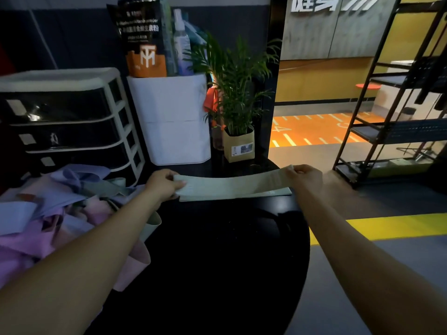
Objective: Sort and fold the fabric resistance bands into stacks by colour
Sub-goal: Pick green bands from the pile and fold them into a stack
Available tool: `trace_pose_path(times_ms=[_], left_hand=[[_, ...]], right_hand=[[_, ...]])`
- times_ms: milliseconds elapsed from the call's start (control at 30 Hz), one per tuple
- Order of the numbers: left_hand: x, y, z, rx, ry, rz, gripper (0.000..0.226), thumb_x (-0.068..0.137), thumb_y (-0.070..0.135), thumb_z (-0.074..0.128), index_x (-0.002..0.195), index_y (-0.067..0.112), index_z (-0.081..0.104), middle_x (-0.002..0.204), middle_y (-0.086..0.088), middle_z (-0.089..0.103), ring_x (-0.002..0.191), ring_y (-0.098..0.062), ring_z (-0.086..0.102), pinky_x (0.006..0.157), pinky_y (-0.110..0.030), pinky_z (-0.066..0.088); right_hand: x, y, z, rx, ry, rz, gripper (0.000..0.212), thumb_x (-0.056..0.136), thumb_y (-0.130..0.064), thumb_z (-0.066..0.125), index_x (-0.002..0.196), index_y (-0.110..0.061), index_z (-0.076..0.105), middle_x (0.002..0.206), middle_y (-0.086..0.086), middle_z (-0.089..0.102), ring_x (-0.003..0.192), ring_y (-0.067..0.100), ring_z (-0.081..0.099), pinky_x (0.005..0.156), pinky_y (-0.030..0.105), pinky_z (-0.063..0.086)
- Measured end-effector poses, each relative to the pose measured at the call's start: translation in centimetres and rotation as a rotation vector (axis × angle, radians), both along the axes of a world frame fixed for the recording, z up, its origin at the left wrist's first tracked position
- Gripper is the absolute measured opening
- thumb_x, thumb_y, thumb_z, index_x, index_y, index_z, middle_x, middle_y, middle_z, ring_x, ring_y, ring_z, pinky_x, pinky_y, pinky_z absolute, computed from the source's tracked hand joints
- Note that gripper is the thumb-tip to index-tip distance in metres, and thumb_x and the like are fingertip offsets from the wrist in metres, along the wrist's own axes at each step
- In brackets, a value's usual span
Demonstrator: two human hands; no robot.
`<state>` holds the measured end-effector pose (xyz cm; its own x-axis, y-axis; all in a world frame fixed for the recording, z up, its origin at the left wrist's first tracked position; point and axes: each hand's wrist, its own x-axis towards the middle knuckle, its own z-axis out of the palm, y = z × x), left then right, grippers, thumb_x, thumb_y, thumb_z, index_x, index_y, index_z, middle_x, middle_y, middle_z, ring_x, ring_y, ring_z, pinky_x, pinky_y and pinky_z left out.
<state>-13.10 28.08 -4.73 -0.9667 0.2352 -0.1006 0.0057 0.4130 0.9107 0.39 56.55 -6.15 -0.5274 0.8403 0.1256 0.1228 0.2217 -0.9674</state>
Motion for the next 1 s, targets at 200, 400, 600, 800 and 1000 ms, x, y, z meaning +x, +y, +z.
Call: trace_pose_path(times_ms=[200,400,600,800,1000], left_hand=[[-1.4,1.4,-2.4,-0.102,0.177,0.165,0.028,0.072,0.010,0.080,0.088,0.011,0.057,0.085,-0.009,0.058,0.080,-0.020,0.054,0.083,-0.034,0.048],[-1.5,2.2,-3.6,-0.189,0.258,0.154,0.026,0.075,0.012,0.077,0.095,0.004,0.062,0.087,-0.006,0.059,0.079,-0.021,0.054,0.071,-0.026,0.038],[-1.5,1.9,-4.7,-0.224,0.270,0.138,0.032,0.077,0.012,0.075,0.103,0.004,0.059,0.091,-0.006,0.058,0.086,-0.024,0.056,0.076,-0.029,0.042],[-0.3,1.3,-4.5,-0.281,0.354,0.102,0.037,0.084,0.009,0.067,0.119,0.004,0.058,0.123,-0.015,0.053,0.110,-0.027,0.055,0.093,-0.029,0.040],[2.0,1.6,-5.1,-0.342,0.419,0.014,0.038,0.088,0.000,0.057,0.126,0.002,0.053,0.133,-0.016,0.046,0.117,-0.029,0.049,0.100,-0.026,0.033]], right_hand=[[-1.8,1.0,-2.2,0.158,-0.155,-0.021,0.019,0.086,-0.016,0.062,0.094,0.000,0.070,0.092,0.019,0.069,0.083,0.032,0.061,0.069,0.032,0.043],[-2.7,1.1,-3.7,0.266,-0.225,-0.026,0.023,0.086,-0.014,0.059,0.081,0.006,0.067,0.081,0.024,0.066,0.080,0.039,0.060,0.062,0.033,0.038],[-2.8,1.2,-4.3,0.312,-0.309,0.002,0.025,0.086,-0.015,0.055,0.076,0.005,0.066,0.075,0.025,0.062,0.075,0.038,0.057,0.059,0.031,0.033],[-2.0,-0.3,-3.5,0.422,-0.436,0.018,0.035,0.085,-0.019,0.061,0.118,-0.009,0.061,0.119,0.019,0.050,0.110,0.037,0.044,0.090,0.037,0.035],[-1.5,-5.4,-3.2,0.619,-0.415,0.391,0.044,0.089,-0.028,0.061,0.132,-0.021,0.052,0.134,0.003,0.044,0.124,0.025,0.038,0.102,0.037,0.036]])
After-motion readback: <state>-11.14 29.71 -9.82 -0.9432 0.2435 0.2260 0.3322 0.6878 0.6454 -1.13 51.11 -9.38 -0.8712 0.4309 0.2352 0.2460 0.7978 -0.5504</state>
